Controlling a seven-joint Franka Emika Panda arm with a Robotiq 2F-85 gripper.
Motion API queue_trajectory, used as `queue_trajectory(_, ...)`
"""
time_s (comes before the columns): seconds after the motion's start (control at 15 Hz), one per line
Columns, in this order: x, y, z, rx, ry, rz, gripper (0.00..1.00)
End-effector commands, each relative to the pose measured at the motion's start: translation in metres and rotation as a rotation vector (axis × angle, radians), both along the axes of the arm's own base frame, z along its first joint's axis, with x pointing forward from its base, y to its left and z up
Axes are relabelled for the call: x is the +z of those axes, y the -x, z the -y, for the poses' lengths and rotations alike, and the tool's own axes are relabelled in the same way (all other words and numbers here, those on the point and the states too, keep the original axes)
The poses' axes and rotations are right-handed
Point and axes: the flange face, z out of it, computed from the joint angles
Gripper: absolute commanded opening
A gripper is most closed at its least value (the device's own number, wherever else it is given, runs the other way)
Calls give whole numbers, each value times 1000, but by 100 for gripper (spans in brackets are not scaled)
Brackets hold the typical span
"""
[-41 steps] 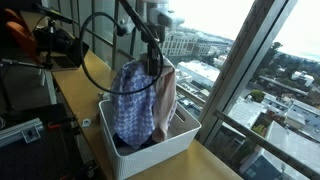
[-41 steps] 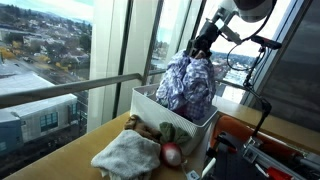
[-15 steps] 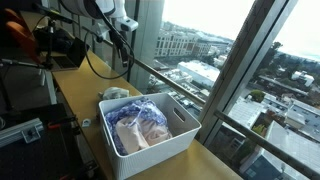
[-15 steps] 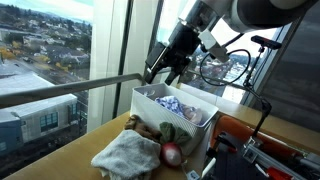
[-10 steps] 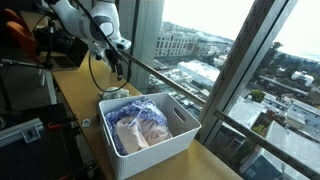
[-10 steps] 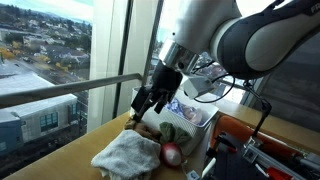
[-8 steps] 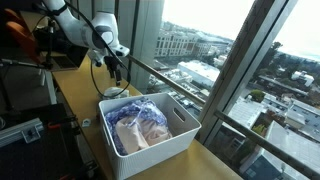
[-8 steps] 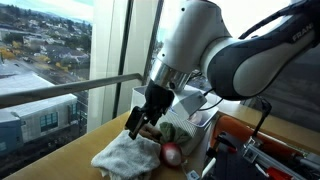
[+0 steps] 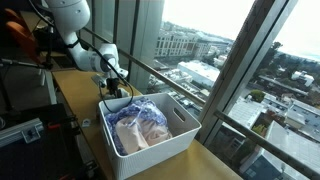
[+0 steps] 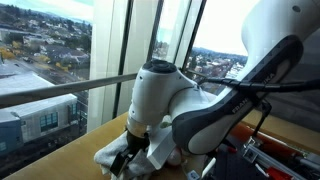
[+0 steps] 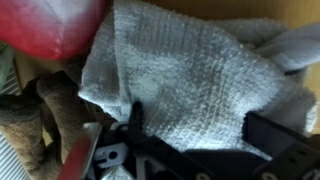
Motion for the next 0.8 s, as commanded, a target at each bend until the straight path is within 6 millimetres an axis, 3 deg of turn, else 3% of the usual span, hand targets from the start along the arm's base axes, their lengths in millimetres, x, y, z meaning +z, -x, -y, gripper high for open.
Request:
queue_trajectory(0.0,-27,-3,0,5,10,-47,75)
queue_trajectory(0.2,-4,2,-2,2,-35,-84,58)
queue_trajectory(0.4,44,9,-4,1,-99,-117,35)
queue_trajectory(0.73,154,22,-8,-10,-216,-106,2)
